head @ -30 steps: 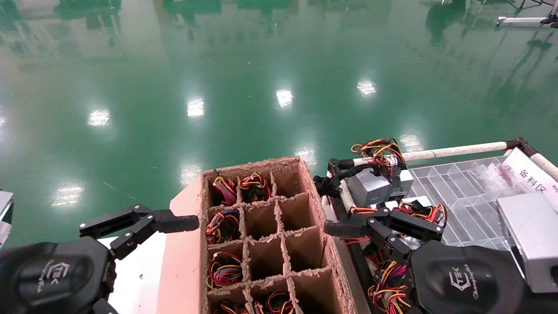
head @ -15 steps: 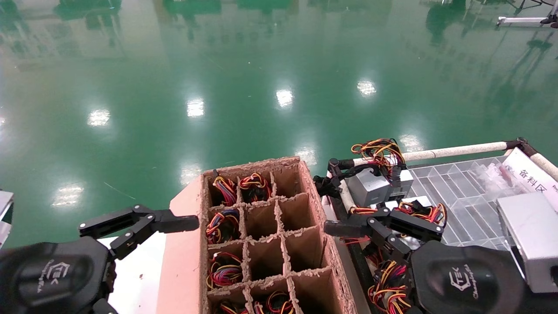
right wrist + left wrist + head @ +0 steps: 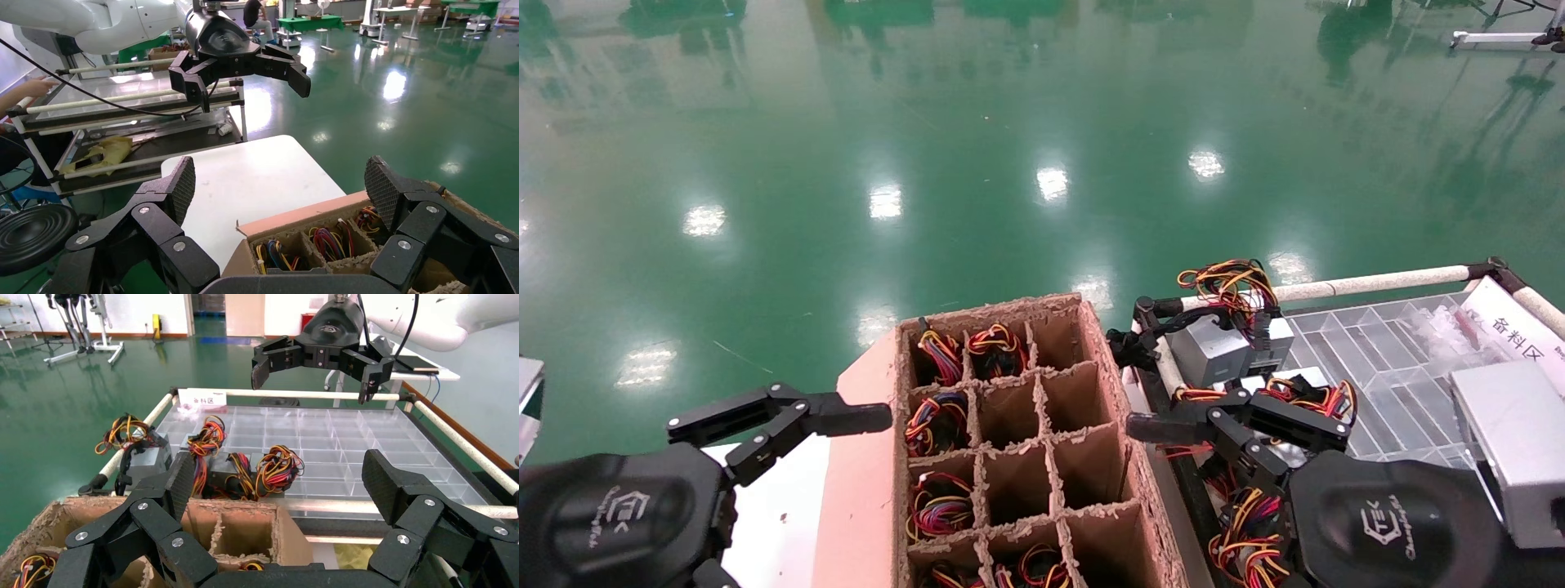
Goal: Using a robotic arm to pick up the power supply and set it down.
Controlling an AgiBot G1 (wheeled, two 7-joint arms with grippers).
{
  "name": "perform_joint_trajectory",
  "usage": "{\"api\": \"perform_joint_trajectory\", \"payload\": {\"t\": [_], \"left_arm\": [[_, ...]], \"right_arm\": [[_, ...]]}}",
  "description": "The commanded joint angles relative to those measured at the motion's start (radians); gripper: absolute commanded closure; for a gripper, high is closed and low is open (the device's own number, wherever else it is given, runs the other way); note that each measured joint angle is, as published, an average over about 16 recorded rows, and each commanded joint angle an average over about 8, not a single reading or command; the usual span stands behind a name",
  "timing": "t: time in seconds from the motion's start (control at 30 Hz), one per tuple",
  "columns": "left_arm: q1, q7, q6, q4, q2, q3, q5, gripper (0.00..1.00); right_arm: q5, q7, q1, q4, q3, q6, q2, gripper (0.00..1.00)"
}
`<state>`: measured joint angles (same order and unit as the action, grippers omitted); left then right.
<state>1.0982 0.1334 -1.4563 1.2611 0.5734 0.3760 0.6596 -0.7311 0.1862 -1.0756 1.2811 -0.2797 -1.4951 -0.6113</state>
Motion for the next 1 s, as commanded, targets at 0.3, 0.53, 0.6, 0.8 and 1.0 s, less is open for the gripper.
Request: {"api": "perform_joint_trajectory", "payload": {"t": [0.3,0.53,0.6,0.8,1.0], "left_arm": [[0.0,0.0,0.0,0.0,0.0,0.0,0.0,0.0],[0.0,0.0,0.0,0.0,0.0,0.0,0.0,0.51],[0.0,0.0,0.0,0.0,0.0,0.0,0.0,0.76],[0.0,0.0,0.0,0.0,0.0,0.0,0.0,1.0],[0.0,0.0,0.0,0.0,0.0,0.0,0.0,1.0]], "right_arm": [[0.0,0.0,0.0,0.0,0.0,0.0,0.0,0.0],[0.0,0.0,0.0,0.0,0.0,0.0,0.0,0.0],[0.0,0.0,0.0,0.0,0.0,0.0,0.0,0.0],[0.0,0.0,0.0,0.0,0.0,0.0,0.0,0.0],[-0.001,0.0,0.0,0.0,0.0,0.0,0.0,0.0]]}}
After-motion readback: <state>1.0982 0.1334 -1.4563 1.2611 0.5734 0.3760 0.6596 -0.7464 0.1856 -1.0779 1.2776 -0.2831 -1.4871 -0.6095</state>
